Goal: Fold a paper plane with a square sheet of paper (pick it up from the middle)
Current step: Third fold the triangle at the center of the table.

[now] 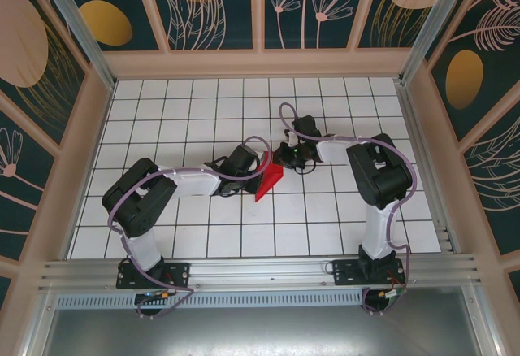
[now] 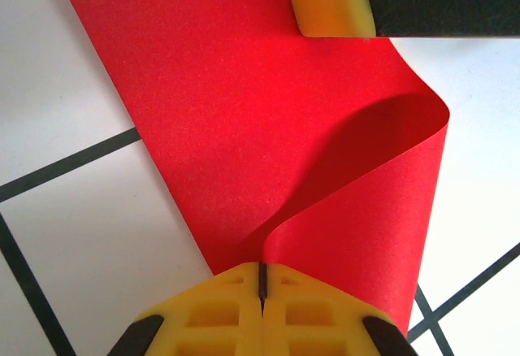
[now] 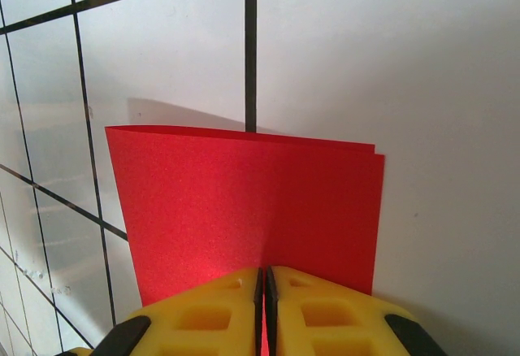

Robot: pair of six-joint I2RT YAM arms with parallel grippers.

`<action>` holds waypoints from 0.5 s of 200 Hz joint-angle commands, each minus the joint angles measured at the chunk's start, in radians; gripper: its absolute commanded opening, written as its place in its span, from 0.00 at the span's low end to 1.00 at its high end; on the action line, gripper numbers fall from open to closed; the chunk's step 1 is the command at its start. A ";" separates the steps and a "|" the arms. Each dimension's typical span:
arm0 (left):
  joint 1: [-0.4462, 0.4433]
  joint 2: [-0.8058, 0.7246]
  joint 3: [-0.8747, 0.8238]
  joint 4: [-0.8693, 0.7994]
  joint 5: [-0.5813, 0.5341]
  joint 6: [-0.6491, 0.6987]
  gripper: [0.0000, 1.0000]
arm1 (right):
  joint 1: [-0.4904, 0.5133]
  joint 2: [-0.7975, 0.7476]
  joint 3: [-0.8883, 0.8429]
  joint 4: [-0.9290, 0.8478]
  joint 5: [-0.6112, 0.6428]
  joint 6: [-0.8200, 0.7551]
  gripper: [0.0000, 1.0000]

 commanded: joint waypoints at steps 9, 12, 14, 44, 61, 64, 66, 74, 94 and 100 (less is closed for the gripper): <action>0.009 0.015 0.005 -0.022 0.009 -0.002 0.00 | 0.019 0.047 -0.008 -0.048 0.030 -0.003 0.17; 0.009 0.015 0.004 -0.022 0.011 -0.001 0.00 | 0.018 0.041 -0.007 -0.046 0.027 -0.001 0.18; 0.009 0.015 0.002 -0.021 0.013 -0.001 0.00 | 0.018 0.037 -0.007 -0.044 0.027 0.001 0.18; 0.009 0.013 -0.016 -0.013 0.035 -0.004 0.00 | -0.004 -0.078 -0.026 0.003 0.019 0.046 0.23; 0.009 0.017 -0.018 -0.013 0.040 -0.002 0.00 | -0.017 -0.158 -0.043 0.023 0.019 0.067 0.26; 0.010 0.017 -0.019 -0.013 0.040 -0.002 0.00 | -0.019 -0.173 -0.046 0.025 0.020 0.069 0.27; 0.009 0.017 -0.020 -0.013 0.040 -0.003 0.00 | -0.019 -0.181 -0.049 0.027 0.021 0.071 0.27; 0.009 0.016 -0.022 -0.012 0.040 -0.004 0.00 | -0.021 -0.220 -0.068 0.036 0.027 0.077 0.28; 0.009 0.015 -0.027 -0.009 0.039 -0.006 0.00 | -0.019 -0.302 -0.130 0.057 0.038 0.116 0.26; 0.010 0.014 -0.027 -0.011 0.034 -0.005 0.00 | -0.016 -0.329 -0.164 0.083 0.021 0.135 0.23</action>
